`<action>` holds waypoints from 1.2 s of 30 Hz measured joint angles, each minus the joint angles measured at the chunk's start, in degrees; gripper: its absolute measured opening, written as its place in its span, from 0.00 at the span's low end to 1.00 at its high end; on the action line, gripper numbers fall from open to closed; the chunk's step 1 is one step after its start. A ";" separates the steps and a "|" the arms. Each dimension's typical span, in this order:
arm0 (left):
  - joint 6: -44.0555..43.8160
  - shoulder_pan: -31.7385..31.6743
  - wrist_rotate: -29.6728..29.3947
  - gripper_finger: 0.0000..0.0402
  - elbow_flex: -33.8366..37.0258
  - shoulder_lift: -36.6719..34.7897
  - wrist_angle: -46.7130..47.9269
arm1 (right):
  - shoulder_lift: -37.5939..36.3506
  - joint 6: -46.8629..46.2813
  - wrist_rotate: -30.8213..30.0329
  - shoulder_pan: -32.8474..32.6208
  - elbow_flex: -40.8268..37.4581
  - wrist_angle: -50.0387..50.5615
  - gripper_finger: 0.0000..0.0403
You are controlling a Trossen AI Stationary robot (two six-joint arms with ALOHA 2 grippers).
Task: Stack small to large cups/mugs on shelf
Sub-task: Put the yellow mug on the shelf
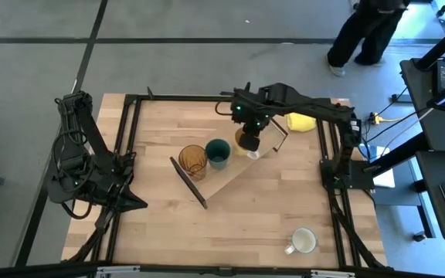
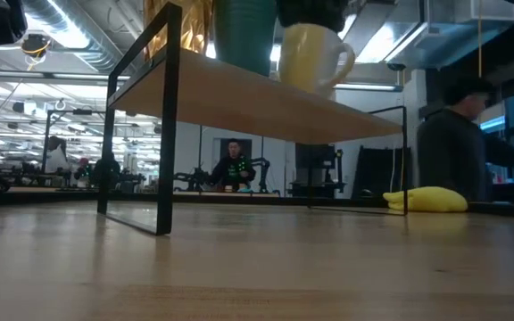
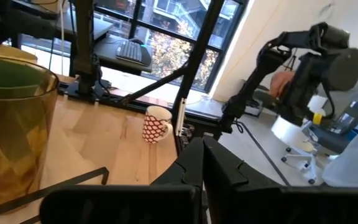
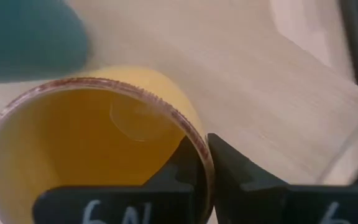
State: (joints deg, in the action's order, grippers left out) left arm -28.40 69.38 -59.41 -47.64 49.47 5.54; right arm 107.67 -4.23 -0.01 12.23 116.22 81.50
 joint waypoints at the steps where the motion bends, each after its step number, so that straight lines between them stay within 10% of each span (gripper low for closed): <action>1: -0.02 0.00 -0.09 0.00 0.00 0.00 0.00 | 0.53 0.56 0.03 0.00 0.07 0.07 0.05; 36: -2.69 -3.91 -0.95 0.00 0.00 0.00 0.02 | 2.70 4.51 -2.08 0.74 4.33 3.16 0.07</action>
State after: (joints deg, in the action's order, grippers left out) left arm -31.09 65.47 -60.36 -47.64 49.47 5.56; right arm 110.37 0.27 -2.08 12.97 120.55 84.66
